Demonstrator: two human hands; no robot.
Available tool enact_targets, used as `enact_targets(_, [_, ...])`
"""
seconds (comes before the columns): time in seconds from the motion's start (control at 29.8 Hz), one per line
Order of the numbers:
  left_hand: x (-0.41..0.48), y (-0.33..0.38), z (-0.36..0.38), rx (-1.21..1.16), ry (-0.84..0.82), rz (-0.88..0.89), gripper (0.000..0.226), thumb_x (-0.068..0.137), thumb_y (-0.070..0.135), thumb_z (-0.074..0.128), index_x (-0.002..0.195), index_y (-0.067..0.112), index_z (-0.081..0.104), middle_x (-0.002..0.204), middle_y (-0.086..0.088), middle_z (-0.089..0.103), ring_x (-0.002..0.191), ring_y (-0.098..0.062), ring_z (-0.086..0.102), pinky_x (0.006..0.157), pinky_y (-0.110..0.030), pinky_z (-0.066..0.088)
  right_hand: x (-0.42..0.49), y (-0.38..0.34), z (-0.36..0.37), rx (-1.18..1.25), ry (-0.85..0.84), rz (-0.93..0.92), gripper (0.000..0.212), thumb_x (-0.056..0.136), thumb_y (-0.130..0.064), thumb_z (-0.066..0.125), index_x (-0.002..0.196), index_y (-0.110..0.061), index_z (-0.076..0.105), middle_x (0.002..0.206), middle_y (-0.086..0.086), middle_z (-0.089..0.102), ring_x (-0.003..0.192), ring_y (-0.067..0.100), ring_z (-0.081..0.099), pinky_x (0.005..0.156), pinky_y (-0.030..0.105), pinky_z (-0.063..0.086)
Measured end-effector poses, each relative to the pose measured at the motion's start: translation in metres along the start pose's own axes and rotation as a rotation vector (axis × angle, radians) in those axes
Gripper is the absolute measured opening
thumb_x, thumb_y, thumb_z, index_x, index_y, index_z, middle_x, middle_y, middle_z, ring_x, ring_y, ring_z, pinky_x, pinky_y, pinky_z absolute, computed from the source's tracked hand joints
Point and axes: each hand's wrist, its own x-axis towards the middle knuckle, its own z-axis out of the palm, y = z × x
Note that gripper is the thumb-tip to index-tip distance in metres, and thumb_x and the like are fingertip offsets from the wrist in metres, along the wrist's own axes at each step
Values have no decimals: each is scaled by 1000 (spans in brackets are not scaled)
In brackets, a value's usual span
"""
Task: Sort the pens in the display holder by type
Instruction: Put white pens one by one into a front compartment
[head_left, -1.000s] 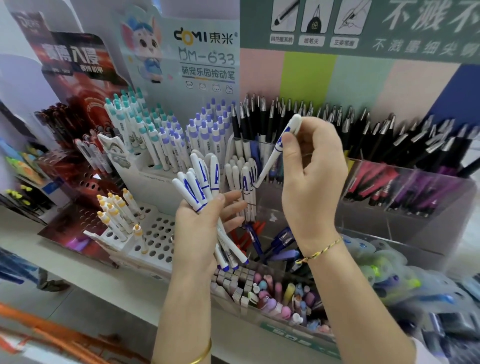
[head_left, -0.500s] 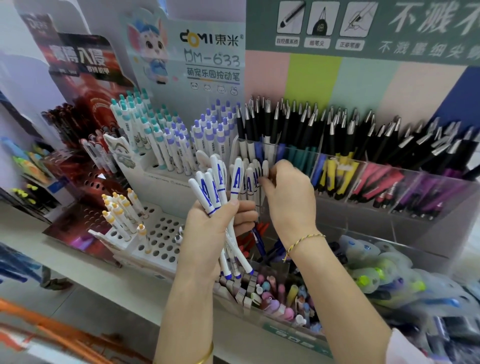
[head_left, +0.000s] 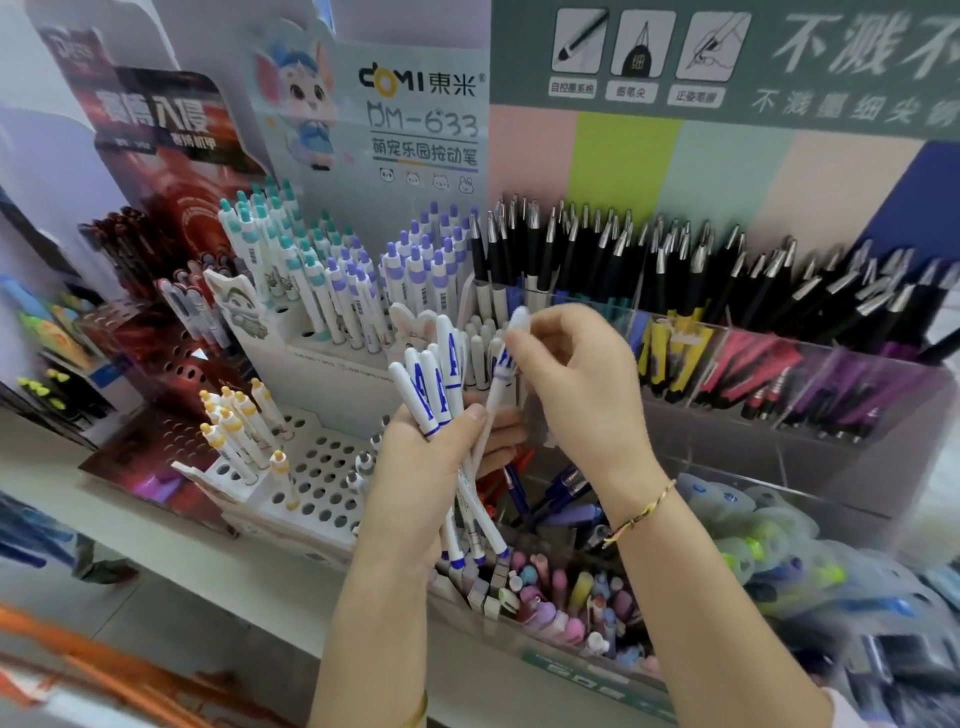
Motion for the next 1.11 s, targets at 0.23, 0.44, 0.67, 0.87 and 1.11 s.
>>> enact_targets(0.23, [1,1,-6,-15,146,47,7,95,4,51,100,6,55,75,-7,72,68,-18,71,56,-28,58,2,-10,-6,-40,412,-263,7,95,-15,52,90,-17,48,78,-10,49,71,11,52,64,14,41])
enact_targets(0.44, [-3,3,-5,31,141,62,5,94,8,54,93,11,58,65,4,65,50,-6,49,44,-21,44,5,6,2,-147,338,-242,6,95,-13,52,91,-9,53,79,1,52,70,15,48,63,17,38])
enact_targets(0.67, [-5,4,-4,-15,106,32,8,95,13,54,94,9,60,66,-1,62,53,-8,53,46,-21,45,1,31,17,-372,160,-119,13,90,-20,61,91,-7,59,85,6,61,78,18,57,69,34,49])
enact_targets(0.87, [-4,2,-6,21,73,35,16,95,9,54,102,-4,61,68,-3,66,57,-9,62,50,-21,51,1,32,16,-437,110,-44,19,87,-25,66,88,-10,55,83,3,58,77,18,55,66,32,47])
enact_targets(1.11, [-8,6,-1,36,-53,31,15,94,10,54,104,9,65,72,-3,71,62,-12,66,52,-22,52,-2,3,3,-46,-2,2,17,92,-32,57,89,-17,64,77,-12,61,73,0,57,64,9,43])
